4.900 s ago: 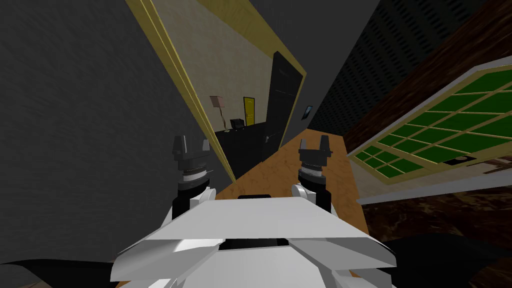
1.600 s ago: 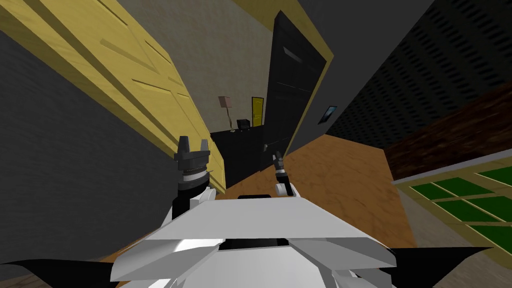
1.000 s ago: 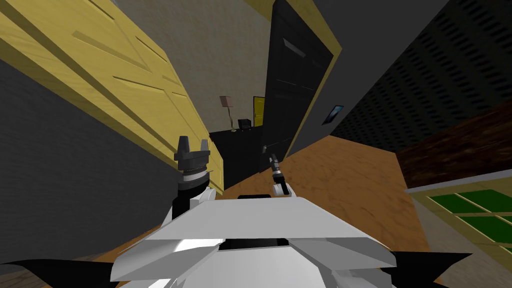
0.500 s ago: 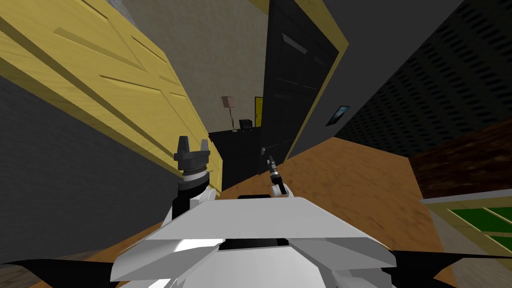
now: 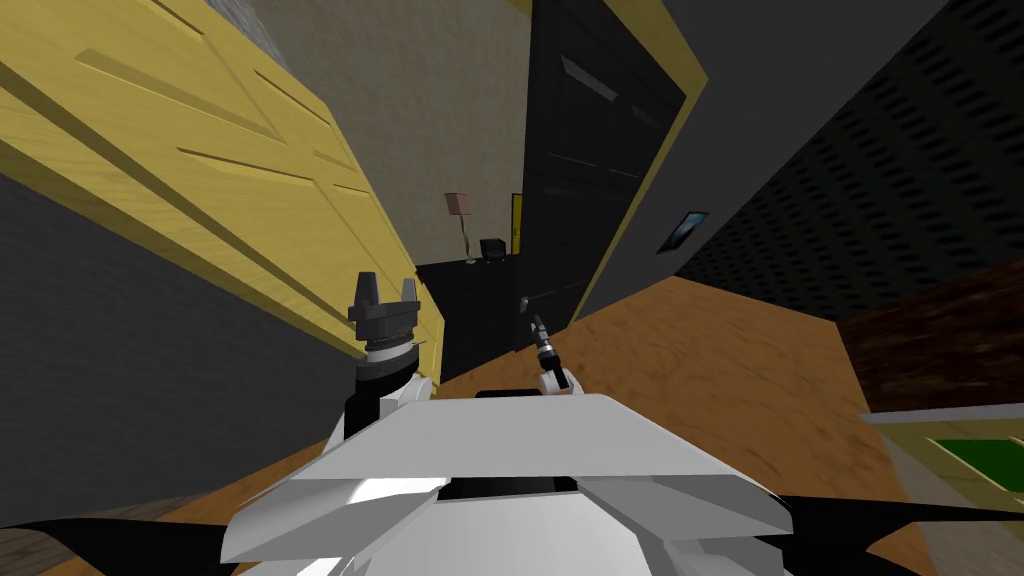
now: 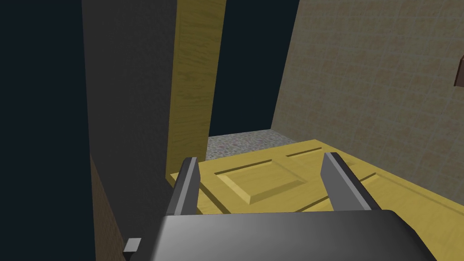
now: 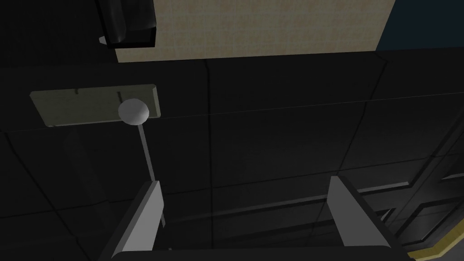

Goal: Push the door open

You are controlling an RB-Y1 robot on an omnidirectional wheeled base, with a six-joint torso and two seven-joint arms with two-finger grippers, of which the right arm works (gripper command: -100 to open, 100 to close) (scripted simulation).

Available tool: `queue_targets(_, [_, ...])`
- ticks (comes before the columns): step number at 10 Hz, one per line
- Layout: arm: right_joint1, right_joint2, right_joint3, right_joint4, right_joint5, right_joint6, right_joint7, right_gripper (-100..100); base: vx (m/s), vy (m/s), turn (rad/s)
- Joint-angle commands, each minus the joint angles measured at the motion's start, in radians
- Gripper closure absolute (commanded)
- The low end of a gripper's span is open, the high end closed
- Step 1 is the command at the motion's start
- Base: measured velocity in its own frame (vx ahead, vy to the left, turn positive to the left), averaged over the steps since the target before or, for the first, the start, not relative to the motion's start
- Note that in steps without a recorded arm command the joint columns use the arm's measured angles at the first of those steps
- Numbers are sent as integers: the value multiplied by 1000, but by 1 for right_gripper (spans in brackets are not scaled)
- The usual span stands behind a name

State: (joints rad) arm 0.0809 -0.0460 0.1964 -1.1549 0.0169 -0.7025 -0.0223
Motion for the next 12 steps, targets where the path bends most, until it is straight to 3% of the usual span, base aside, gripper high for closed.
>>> queue_targets(1, [-13,6,5,40,2,-10,2,-100,43,-64,29])
queue_targets(8, [-79,34,34,221,11,-32,7,-100,70,-102,55])
queue_targets(12, [-109,51,46,301,15,-42,10,-100,59,-96,42])
